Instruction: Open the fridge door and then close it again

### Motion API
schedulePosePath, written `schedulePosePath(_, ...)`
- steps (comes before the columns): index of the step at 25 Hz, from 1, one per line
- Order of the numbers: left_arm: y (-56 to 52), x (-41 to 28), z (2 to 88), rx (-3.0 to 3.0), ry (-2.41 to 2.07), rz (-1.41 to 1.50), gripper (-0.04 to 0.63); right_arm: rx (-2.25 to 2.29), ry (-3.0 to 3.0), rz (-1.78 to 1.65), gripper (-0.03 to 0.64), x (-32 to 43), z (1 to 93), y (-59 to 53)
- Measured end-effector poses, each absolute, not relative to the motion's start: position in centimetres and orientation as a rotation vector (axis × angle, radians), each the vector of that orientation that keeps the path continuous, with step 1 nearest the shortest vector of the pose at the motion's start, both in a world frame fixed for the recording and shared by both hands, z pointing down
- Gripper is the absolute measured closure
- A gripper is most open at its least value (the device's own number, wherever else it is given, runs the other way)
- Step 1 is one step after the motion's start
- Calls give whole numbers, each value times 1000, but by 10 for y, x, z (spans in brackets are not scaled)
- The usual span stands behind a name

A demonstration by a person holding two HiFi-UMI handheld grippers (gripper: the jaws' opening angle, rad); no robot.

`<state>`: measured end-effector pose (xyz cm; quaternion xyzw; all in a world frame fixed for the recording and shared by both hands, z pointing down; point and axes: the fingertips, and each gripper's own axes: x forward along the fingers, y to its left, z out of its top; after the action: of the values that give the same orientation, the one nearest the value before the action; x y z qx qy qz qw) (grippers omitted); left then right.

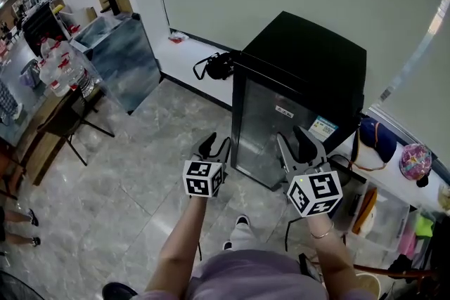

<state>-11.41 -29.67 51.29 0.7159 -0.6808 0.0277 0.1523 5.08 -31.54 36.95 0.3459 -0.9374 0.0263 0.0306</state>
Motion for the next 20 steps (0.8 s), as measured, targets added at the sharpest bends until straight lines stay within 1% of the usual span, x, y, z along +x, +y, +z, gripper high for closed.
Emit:
schedulePosePath(8, -341, -125, 519, 2041, -1949, 84, 413, 1017, -2921, 30, 443, 38, 355, -339)
schedulePosePath(15, -373, -127, 524, 2097, -1895, 146, 394, 1011, -2932, 9, 445, 25, 347, -350)
schedulePosePath(20, -395, -139, 535, 2144, -1819, 201, 383, 1074, -2866, -97, 445, 6, 340, -362)
